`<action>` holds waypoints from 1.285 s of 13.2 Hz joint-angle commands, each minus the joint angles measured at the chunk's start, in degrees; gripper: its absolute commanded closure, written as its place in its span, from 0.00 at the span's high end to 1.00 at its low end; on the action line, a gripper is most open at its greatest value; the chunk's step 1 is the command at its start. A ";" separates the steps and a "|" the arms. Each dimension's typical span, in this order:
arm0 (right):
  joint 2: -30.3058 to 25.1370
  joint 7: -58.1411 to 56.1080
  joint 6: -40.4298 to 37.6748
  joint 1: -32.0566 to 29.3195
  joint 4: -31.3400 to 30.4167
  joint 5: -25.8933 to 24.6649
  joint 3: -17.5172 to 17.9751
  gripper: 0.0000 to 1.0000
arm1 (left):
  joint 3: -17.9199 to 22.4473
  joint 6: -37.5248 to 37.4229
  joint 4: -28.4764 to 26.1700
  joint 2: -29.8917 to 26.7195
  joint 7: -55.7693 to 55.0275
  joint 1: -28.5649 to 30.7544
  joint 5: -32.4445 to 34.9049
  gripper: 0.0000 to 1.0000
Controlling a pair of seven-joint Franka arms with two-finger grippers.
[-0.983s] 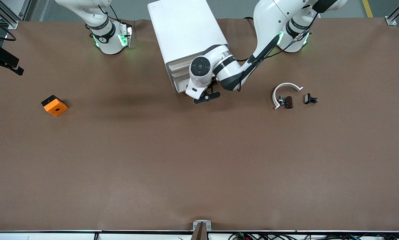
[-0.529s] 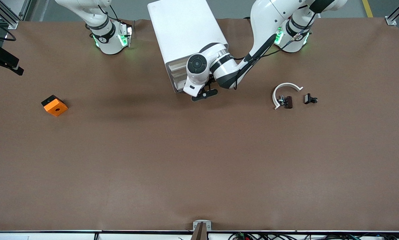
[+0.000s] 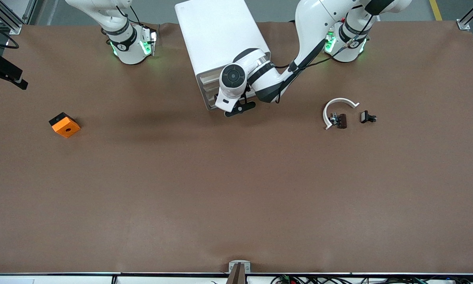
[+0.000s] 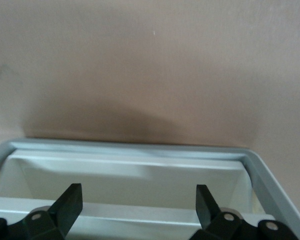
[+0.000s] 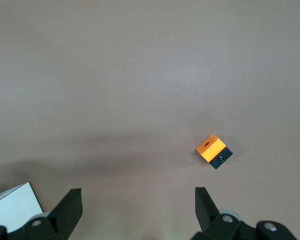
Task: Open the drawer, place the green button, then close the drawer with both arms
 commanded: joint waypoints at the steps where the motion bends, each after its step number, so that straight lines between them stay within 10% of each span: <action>1: -1.19 -0.33 0.44 -0.46 -0.96 0.17 0.46 1.00 | -0.42 -0.45 2.26 2.18 -0.04 -0.94 -3.39 1.00; 17: -1.19 -0.33 0.44 -0.37 -0.96 0.26 0.46 1.00 | 1.08 -6.42 5.17 -2.12 6.62 9.58 3.63 1.00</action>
